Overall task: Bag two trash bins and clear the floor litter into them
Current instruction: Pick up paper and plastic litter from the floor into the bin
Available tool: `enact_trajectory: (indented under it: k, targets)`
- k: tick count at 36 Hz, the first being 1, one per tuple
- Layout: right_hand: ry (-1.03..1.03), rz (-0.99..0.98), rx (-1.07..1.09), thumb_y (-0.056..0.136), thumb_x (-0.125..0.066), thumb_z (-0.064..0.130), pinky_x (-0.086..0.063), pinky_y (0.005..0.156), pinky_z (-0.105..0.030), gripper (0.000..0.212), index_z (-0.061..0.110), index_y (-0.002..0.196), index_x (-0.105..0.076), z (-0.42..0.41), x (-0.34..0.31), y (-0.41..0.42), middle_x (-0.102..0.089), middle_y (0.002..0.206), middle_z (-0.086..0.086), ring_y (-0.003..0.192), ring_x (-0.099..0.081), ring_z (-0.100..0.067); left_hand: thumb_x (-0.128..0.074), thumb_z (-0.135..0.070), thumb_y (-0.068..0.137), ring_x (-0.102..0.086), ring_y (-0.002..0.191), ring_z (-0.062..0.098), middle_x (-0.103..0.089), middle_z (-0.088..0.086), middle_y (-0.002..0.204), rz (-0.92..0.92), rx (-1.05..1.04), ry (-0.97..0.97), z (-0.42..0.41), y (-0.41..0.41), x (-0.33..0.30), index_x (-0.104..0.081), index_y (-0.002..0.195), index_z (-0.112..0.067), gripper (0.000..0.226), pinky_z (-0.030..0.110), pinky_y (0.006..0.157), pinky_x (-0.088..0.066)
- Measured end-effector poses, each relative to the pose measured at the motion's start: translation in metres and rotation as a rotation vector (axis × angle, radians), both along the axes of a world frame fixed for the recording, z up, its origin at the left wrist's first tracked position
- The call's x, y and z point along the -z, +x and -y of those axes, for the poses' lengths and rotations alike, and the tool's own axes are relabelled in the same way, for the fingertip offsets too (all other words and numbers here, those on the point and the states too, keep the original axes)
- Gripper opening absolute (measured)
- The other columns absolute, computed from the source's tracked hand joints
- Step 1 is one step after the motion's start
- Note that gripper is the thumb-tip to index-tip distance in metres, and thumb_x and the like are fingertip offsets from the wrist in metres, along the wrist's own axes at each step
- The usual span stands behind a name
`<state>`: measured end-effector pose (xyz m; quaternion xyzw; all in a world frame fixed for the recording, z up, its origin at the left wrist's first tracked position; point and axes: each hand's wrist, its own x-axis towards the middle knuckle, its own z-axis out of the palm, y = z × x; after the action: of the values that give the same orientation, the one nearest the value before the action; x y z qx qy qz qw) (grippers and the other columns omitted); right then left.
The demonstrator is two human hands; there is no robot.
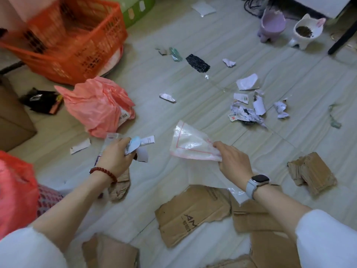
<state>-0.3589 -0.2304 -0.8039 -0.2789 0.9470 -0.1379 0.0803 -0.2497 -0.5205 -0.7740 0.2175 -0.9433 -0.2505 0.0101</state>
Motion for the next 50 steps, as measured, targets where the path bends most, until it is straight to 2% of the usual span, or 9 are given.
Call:
enact_trajectory:
  k: [16, 22, 25, 30, 34, 39, 43, 47, 50]
  targets:
    - [-0.533, 0.025, -0.323, 0.085, -0.052, 0.005, -0.039, 0.067, -0.036, 0.036, 0.017, 0.119, -0.052, 0.266, -0.153, 0.101, -0.064, 0.102, -0.013, 0.090, -0.056, -0.039, -0.048, -0.023, 0.093, -0.035, 0.059, 0.018, -0.040, 0.006, 0.064, -0.529, -0.495, -0.108, 0.156, 0.186, -0.145, -0.043, 0.071, -0.004, 0.030, 0.021, 0.055, -0.028]
    - [-0.577, 0.010, -0.359, 0.085, -0.052, 0.005, -0.031, 0.067, -0.030, 0.038, 0.018, 0.121, -0.053, 0.316, -0.161, 0.135, -0.062, 0.109, -0.009, 0.097, -0.054, -0.034, -0.055, -0.040, 0.085, -0.055, 0.087, 0.025, -0.058, 0.007, 0.091, 0.073, -0.332, -0.117, 0.182, 0.266, -0.090, -0.061, 0.090, -0.017, 0.024, 0.030, 0.066, -0.039]
    - [-0.557, -0.020, -0.348, 0.084, -0.054, 0.008, -0.040, 0.078, -0.040, 0.033, 0.022, 0.113, -0.054, 0.328, -0.167, 0.142, -0.061, 0.101, -0.004, 0.098, -0.055, -0.035, -0.066, -0.061, 0.066, -0.028, 0.129, 0.025, -0.031, -0.001, 0.139, 0.443, -0.212, -0.148, 0.176, 0.292, -0.071, -0.031, 0.137, -0.037, 0.082, 0.039, 0.104, -0.028]
    - [-0.732, 0.099, -0.291, 0.085, -0.054, 0.005, -0.030, 0.055, -0.023, 0.022, 0.014, 0.105, -0.055, 0.345, -0.198, 0.149, -0.054, 0.087, 0.000, 0.078, -0.048, -0.022, -0.067, -0.067, 0.059, 0.001, 0.142, 0.020, -0.003, -0.003, 0.154, 0.365, -0.221, -0.182, 0.185, 0.306, -0.078, -0.004, 0.144, -0.037, 0.110, 0.046, 0.112, -0.006]
    - [-0.841, 0.368, -0.290, 0.076, -0.060, 0.012, -0.039, 0.053, -0.009, 0.019, 0.023, 0.089, -0.052, 0.365, -0.224, 0.161, -0.054, 0.079, 0.006, 0.069, -0.050, -0.008, -0.065, -0.054, 0.073, -0.005, 0.142, 0.019, -0.013, -0.002, 0.153, 0.137, -0.360, -0.211, 0.201, 0.313, -0.091, -0.021, 0.142, -0.035, 0.085, 0.048, 0.113, -0.005]
    - [-0.231, 0.334, -0.705, 0.083, -0.055, 0.003, -0.041, 0.061, -0.013, 0.018, 0.021, 0.083, -0.052, 0.392, -0.200, 0.196, -0.059, 0.085, 0.003, 0.080, -0.055, -0.019, -0.050, -0.022, 0.087, -0.039, 0.126, 0.025, -0.044, 0.011, 0.134, -0.457, -0.782, -0.051, 0.220, 0.329, -0.092, -0.046, 0.129, -0.013, 0.043, 0.042, 0.104, -0.032]
    - [0.280, -0.098, -0.946, 0.087, -0.043, 0.007, -0.035, 0.070, -0.029, 0.037, 0.023, 0.120, -0.049, 0.410, -0.152, 0.237, -0.054, 0.123, -0.005, 0.111, -0.052, -0.029, -0.040, -0.020, 0.095, -0.029, 0.133, 0.021, -0.034, 0.012, 0.141, -0.486, -0.898, 0.209, 0.214, 0.341, -0.083, -0.036, 0.137, -0.011, 0.042, 0.035, 0.111, -0.024]
    - [0.382, -0.463, -1.097, 0.085, -0.051, 0.008, -0.030, 0.059, -0.031, 0.025, 0.017, 0.106, -0.060, 0.427, -0.116, 0.270, -0.059, 0.103, -0.012, 0.088, -0.062, -0.030, -0.039, -0.029, 0.096, -0.016, 0.140, 0.018, -0.025, 0.010, 0.150, -0.349, -0.691, 0.161, 0.208, 0.347, -0.055, -0.031, 0.141, -0.011, 0.049, 0.029, 0.112, -0.015]
    - [0.356, -0.558, -1.005, 0.043, -0.082, 0.025, -0.019, 0.047, -0.022, 0.022, 0.028, 0.056, -0.064, 0.443, -0.091, 0.283, -0.054, 0.056, 0.003, 0.043, -0.052, -0.018, -0.040, -0.026, 0.095, -0.017, 0.141, 0.024, -0.019, 0.011, 0.152, -0.267, -0.634, 0.046, 0.206, 0.348, -0.039, -0.036, 0.139, -0.011, 0.046, 0.035, 0.114, -0.017]
